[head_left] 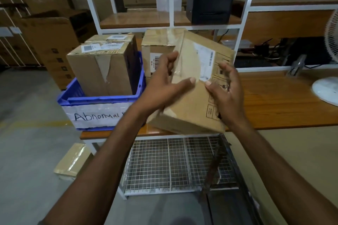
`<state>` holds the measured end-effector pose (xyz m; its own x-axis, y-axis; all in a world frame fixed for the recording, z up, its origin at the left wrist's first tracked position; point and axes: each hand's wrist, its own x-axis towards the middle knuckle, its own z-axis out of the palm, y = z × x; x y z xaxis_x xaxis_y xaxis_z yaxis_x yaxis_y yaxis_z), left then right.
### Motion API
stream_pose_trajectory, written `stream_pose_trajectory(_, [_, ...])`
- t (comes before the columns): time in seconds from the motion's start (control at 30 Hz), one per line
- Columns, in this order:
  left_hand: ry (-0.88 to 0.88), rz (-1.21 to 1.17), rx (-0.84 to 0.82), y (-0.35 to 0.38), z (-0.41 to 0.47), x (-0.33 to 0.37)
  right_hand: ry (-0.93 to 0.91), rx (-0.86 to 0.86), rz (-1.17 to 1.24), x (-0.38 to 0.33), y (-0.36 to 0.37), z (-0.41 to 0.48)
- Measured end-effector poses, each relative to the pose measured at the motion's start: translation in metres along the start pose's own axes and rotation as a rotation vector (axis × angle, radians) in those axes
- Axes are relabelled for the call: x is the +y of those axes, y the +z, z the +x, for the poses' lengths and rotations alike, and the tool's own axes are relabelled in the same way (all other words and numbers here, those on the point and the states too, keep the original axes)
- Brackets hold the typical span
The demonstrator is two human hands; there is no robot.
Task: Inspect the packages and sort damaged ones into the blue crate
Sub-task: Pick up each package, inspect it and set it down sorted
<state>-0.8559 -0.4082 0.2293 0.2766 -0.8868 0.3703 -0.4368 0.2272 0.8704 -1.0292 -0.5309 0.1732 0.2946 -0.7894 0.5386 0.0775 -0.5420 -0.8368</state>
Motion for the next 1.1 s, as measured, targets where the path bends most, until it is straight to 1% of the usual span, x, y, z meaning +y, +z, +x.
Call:
stream_pose_trajectory(0.1, [0.077,0.102,-0.072,0.015,0.005,-0.007,0.008,0.171,0.025,0.014,0.004,-0.031])
stream_pose_trajectory(0.23, [0.104,0.153,-0.152,0.036,-0.001,-0.027,0.102,0.248,-0.016,0.038,0.010,-0.062])
stream_pose_trajectory(0.4, [0.106,0.247,-0.276,0.055,-0.019,-0.042,0.201,0.263,0.014,0.059,0.012,-0.098])
stream_pose_trajectory(0.5, [0.026,0.533,-0.346,0.061,-0.030,-0.054,0.267,0.214,0.049,0.071,0.009,-0.118])
stream_pose_trajectory(0.57, [-0.004,0.635,-0.379,0.059,-0.036,-0.061,0.294,0.158,0.067,0.081,0.007,-0.129])
stream_pose_trajectory(0.7, [0.041,0.706,-0.511,0.063,-0.042,-0.077,0.381,0.143,0.069,0.102,0.001,-0.154])
stream_pose_trajectory(0.77, [0.085,0.756,-0.524,0.067,-0.047,-0.089,0.414,0.160,-0.001,0.109,-0.001,-0.164])
stream_pose_trajectory(0.8, [0.100,0.769,-0.504,0.069,-0.050,-0.095,0.406,0.162,-0.066,0.112,-0.001,-0.167])
stream_pose_trajectory(0.87, [0.124,0.767,-0.444,0.073,-0.054,-0.106,0.327,0.146,-0.307,0.112,-0.006,-0.169])
stream_pose_trajectory(0.93, [0.118,0.775,-0.404,0.078,-0.056,-0.110,0.133,0.094,-0.582,0.109,-0.016,-0.159])
stream_pose_trajectory(0.97, [0.076,0.797,-0.396,0.081,-0.058,-0.110,0.025,0.039,-0.671,0.103,-0.022,-0.150])
stream_pose_trajectory(1.03, [-0.051,0.911,-0.378,0.084,-0.060,-0.111,-0.175,-0.125,-0.795,0.090,-0.031,-0.127])
stream_pose_trajectory(1.1, [-0.141,1.002,-0.353,0.084,-0.061,-0.112,-0.253,-0.348,-0.914,0.084,-0.036,-0.105])
